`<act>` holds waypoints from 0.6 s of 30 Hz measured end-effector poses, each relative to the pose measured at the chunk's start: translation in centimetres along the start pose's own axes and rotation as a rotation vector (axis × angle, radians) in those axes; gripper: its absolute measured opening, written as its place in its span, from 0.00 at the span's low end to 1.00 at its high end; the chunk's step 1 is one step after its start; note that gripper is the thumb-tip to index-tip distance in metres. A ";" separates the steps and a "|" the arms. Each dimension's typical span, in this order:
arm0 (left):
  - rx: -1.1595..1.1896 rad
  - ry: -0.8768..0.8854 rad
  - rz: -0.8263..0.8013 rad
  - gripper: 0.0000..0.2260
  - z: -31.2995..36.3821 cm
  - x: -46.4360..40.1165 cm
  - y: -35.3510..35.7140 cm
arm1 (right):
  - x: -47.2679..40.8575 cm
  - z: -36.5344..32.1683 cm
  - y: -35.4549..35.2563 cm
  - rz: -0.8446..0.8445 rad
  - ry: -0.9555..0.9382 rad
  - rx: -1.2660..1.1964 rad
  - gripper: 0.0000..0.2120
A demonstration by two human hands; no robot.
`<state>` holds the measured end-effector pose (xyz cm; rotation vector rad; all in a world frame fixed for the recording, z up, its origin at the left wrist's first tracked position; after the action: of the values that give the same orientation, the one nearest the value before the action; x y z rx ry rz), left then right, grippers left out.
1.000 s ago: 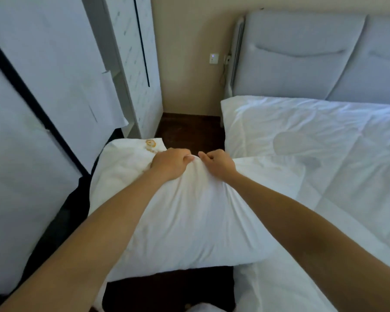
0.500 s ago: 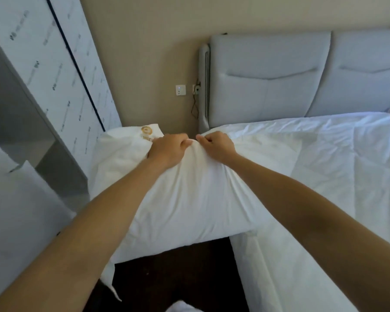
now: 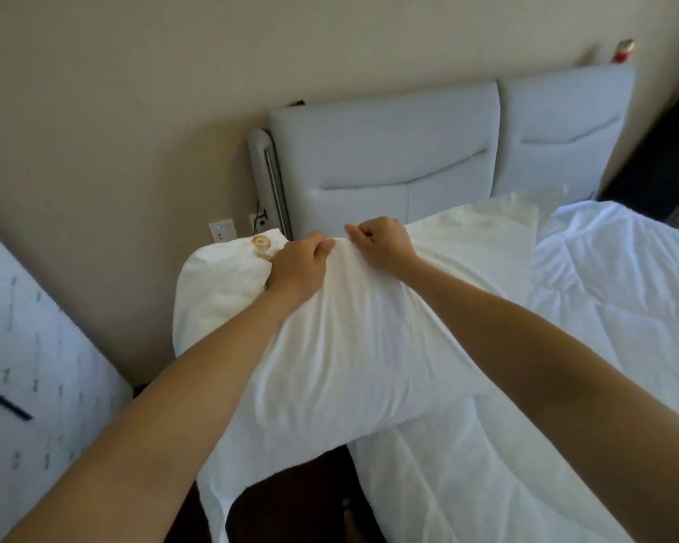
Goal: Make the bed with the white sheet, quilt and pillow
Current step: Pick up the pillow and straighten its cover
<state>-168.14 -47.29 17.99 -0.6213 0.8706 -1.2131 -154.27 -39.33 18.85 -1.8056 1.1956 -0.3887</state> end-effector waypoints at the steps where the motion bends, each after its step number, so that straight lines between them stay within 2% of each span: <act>1: 0.018 0.003 0.005 0.14 -0.9 -3.8 1.0 | -3.6 1.6 0.1 0.009 0.001 0.014 0.27; 6: 0.173 -0.064 -0.080 0.11 -4.1 -19.9 5.7 | -18.4 9.5 0.3 -0.004 0.056 0.042 0.26; 8: 0.254 -0.088 -0.101 0.13 -5.2 -27.2 7.2 | -24.8 12.3 -0.3 0.001 0.075 0.058 0.27; 10: 0.303 -0.107 -0.120 0.15 -6.0 -31.5 8.3 | -29.0 14.2 -0.1 -0.010 0.078 0.087 0.26; 12: 0.350 -0.151 -0.162 0.13 -7.6 -36.4 10.4 | -33.6 16.7 0.8 -0.010 0.079 0.130 0.24; 15: 0.291 -0.224 -0.245 0.14 -11.3 -42.3 14.2 | -38.6 20.8 3.3 -0.035 0.075 0.250 0.20; 18: 0.076 -0.241 -0.448 0.13 -15.7 -46.2 20.8 | -42.3 26.7 8.0 -0.210 0.156 0.302 0.19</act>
<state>-175.26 3.29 3.62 -0.9112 0.4912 -1.5255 -161.30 9.34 6.77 -1.6621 0.9913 -0.7999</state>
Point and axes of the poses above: each hand's wrist, its own x-axis away from the middle knuckle, its own y-axis out of the palm, z = x × y, the point moved 4 cm from there along -x, towards the middle knuckle, and after that the axes turned 9 degrees about -z, right-handed, at the moved point
